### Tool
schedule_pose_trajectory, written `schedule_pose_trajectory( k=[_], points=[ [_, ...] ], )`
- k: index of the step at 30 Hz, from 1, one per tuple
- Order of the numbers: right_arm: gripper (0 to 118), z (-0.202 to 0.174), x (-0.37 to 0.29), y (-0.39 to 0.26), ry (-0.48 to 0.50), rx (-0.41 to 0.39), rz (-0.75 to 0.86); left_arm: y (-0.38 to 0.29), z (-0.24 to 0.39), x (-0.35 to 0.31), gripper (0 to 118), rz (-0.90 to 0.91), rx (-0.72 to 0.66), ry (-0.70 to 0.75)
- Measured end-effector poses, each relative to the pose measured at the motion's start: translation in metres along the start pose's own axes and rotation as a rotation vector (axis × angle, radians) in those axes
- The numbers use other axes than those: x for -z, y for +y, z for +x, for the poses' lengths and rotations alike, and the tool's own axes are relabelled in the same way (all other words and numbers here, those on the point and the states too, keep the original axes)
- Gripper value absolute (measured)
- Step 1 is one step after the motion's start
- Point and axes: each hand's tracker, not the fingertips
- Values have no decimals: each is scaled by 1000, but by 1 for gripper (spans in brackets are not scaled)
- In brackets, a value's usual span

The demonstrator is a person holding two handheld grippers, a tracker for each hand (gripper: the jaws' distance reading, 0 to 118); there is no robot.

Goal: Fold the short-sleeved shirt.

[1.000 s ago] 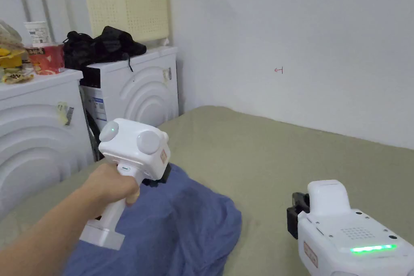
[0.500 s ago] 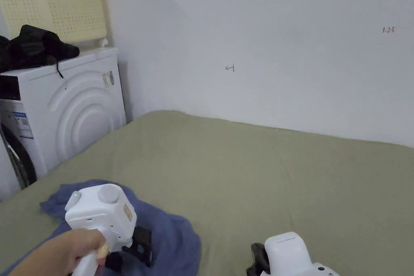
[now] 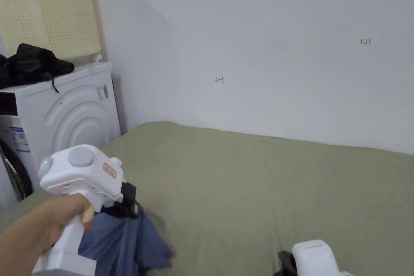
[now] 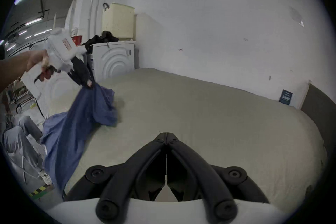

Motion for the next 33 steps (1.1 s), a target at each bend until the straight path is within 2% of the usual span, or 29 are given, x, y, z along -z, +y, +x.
schedule_pose_trajectory(
  k=[2, 4, 9, 14, 20, 26, 31, 33],
  points=[
    [0, 17, -18, -1, -34, -5, 9, -1, 42, -33, 3, 14, 75, -1],
    [0, 36, -37, -2, -65, -7, 15, 20, 71, -33, 4, 56, 165, 11],
    [0, 92, -93, -5, -181, 26, 29, 8, 170, -74, 3, 96, 304, -91],
    [0, 153, -154, -16, -328, 42, 29, -14, 278, -77, 3, 78, 487, -181],
    [0, 218, -225, -40, -515, 70, -12, -70, 401, -23, 3, -8, 643, -365],
    [0, 271, -277, -72, -682, 149, -71, -162, 495, 71, 4, -219, 758, -551],
    [0, 294, -293, -102, -727, 198, -120, -253, 526, 153, 3, -419, 781, -634],
    [0, 299, -294, -111, -728, 217, -138, -281, 524, 183, 4, -472, 781, -606]
  ],
)
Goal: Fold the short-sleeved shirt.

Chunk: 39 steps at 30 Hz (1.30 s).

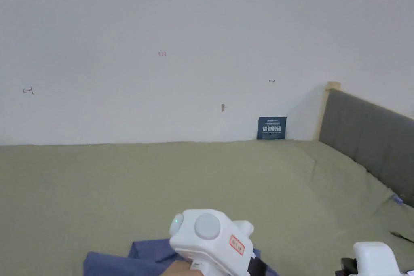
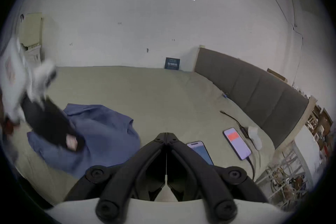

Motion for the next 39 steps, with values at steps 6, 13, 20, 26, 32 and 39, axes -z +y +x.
schedule_pose_trajectory(
  k=[6, 13, 20, 26, 32, 39],
  points=[
    [0, 0, 1, -6, 23, 29, -19, -54, -9, 35, 81, -30, -107, 102],
    [0, -24, -5, 15, 87, 4, 19, -105, -43, -121, 34, 302, -132, 281],
    [0, -57, 0, 23, 151, -6, 26, -208, -96, -226, 0, 488, -316, 587],
    [0, -81, 12, 19, 181, -33, -7, -226, -113, -225, 0, 449, -378, 588],
    [0, -89, 26, 22, 199, -26, -20, -148, -169, -217, 0, 383, -408, 543],
    [0, -82, 34, 18, 185, -33, -23, -51, -244, -181, 102, 121, -479, 667]
  ],
)
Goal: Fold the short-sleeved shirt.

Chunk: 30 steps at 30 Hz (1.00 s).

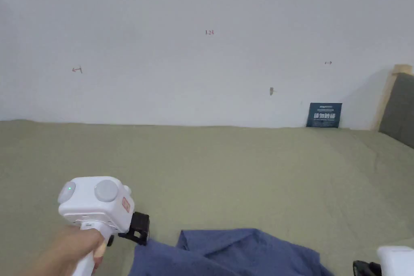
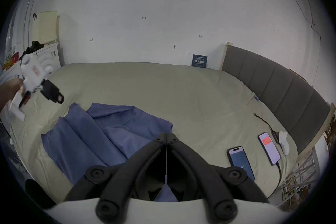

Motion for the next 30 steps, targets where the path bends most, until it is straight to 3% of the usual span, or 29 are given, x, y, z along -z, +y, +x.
schedule_pose_trajectory(
  k=[7, 8, 11, 12, 13, 14, 15, 17, 18, 19, 20, 21, 22, 27, 28, 29, 30],
  points=[
    [0, 17, 14, -11, -41, 18, -49, 30, 9, 60, 96, -93, -32, -72],
    [0, 19, 15, -13, -45, 20, -58, 30, 13, 64, 90, -105, -31, -73],
    [0, 24, 19, -18, -56, 22, -75, 28, 19, 70, 51, -133, -57, -105],
    [0, 26, 19, -20, -60, 19, -79, 26, 24, 67, 29, -119, -46, -74],
    [0, 27, 20, -22, -63, 22, -83, 24, 28, 64, 18, -88, -11, -13],
    [0, 28, 20, -23, -61, 32, -92, 22, 31, 61, 18, -56, 30, 8],
    [0, 30, 21, -24, -44, 49, -105, 22, 29, 57, 3, -38, 36, -55],
    [1, 33, 24, -25, 13, 84, -158, 18, 32, 46, 3, -8, -2, -137],
    [7, 34, 27, -24, 39, 96, -209, 17, 34, 41, 3, -1, 5, -153],
    [20, 35, 31, -25, 63, 119, -245, 19, 32, 40, 3, -2, 18, -140],
    [46, 34, 34, -27, 86, 147, -275, 19, 34, 36, 3, 8, 39, -133],
    [88, 34, 38, -29, 103, 170, -307, 18, 35, 32, 3, 17, 48, -133],
    [103, 32, 41, -33, 127, 182, -322, 19, 33, 29, 3, 23, 50, -141],
    [100, 16, 41, -41, 174, 154, -342, 22, 22, 16, 3, 55, 33, -182],
    [92, 12, 42, -43, 187, 136, -354, 22, 20, 16, 3, 58, 35, -183],
    [72, 10, 42, -43, 192, 126, -359, 21, 18, 15, 3, 66, 31, -187],
    [26, 8, 44, -43, 207, 108, -378, 20, 16, 15, 3, 71, 20, -197]
  ],
)
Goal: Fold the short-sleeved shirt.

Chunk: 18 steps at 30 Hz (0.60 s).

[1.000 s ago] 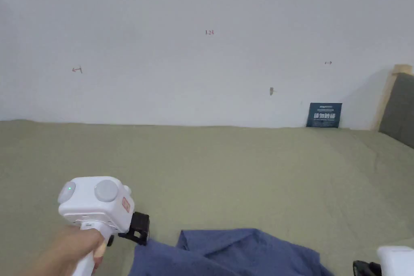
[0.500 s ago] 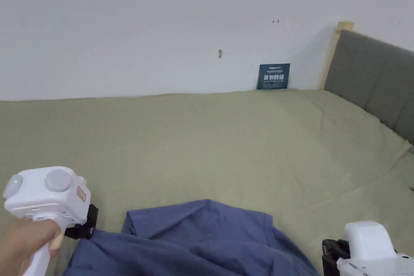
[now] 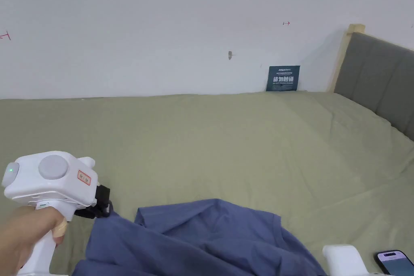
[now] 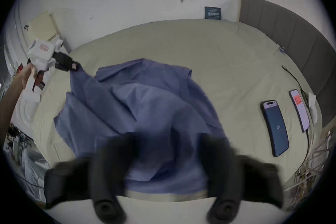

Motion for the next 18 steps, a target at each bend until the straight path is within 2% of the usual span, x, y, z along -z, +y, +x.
schedule_pose_trajectory(
  k=[1, 2, 3, 5, 12, 18],
  points=[
    [8, -2, 3, 0, -21, -14, -31, -1, -2, 1, 3, 4, -23, -17],
    [8, -3, 4, -2, -74, -8, -26, -2, -4, 0, 3, 12, -43, -31],
    [8, -3, 3, -3, -86, 5, -5, -4, -6, -1, 3, 16, -46, -42],
    [8, -1, -4, -3, -55, 23, 15, -8, -7, -7, 3, 35, -41, -38],
    [7, -6, -29, 25, -50, 23, 134, -7, -19, -56, 3, 160, -46, -81],
    [7, -15, -37, 86, -3, -23, 200, -3, -27, -121, 3, 285, -77, -72]
  ],
)
